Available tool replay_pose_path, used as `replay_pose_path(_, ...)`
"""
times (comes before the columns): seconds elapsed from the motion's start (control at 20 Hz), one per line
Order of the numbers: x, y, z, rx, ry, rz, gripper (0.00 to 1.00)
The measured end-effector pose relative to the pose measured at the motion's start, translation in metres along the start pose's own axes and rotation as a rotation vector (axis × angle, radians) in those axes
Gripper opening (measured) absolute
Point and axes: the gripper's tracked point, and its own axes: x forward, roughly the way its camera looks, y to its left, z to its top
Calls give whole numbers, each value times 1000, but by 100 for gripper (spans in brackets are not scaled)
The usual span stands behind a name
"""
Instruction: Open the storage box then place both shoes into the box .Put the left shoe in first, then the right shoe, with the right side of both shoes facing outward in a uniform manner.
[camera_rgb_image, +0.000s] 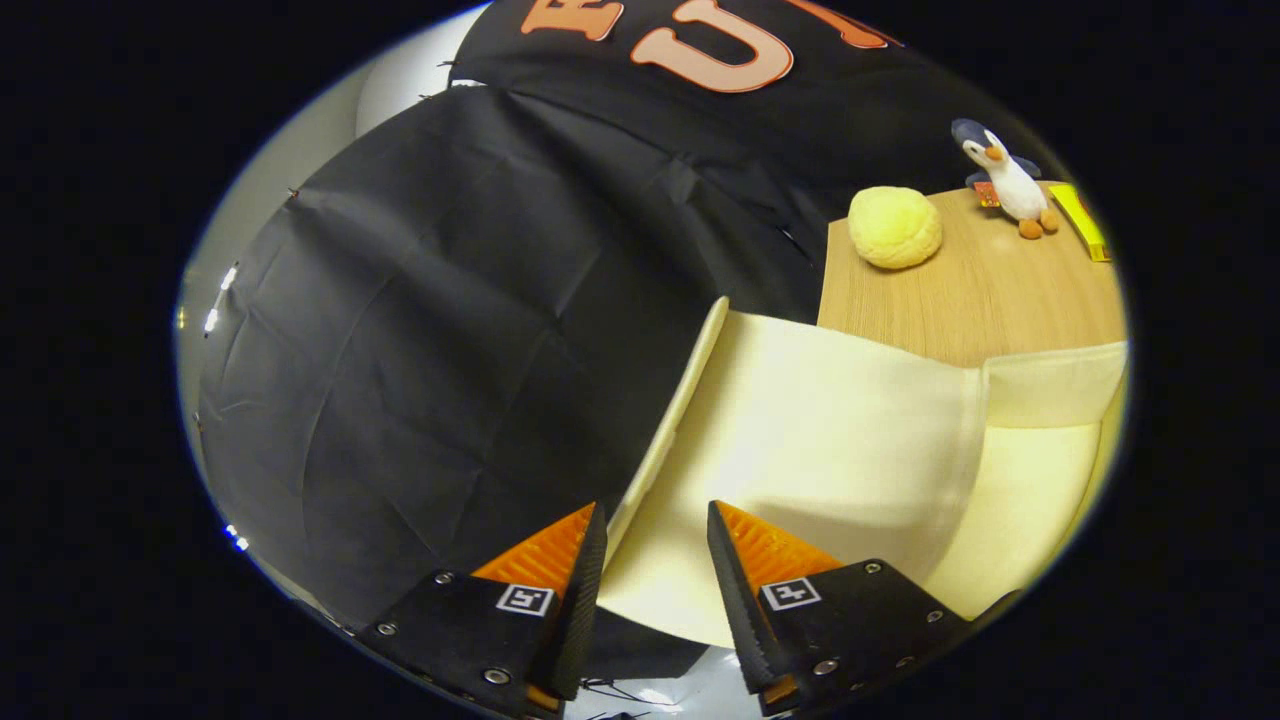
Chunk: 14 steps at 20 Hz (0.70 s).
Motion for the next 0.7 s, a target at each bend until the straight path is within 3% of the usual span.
replay_pose_path(0.2,-20,-20,-3,-62,-2,-56,73)
replay_pose_path(0.45,-90,-98,7,-182,-71,-209,89)
replay_pose_path(0.7,-189,-215,22,-318,-178,-499,92)
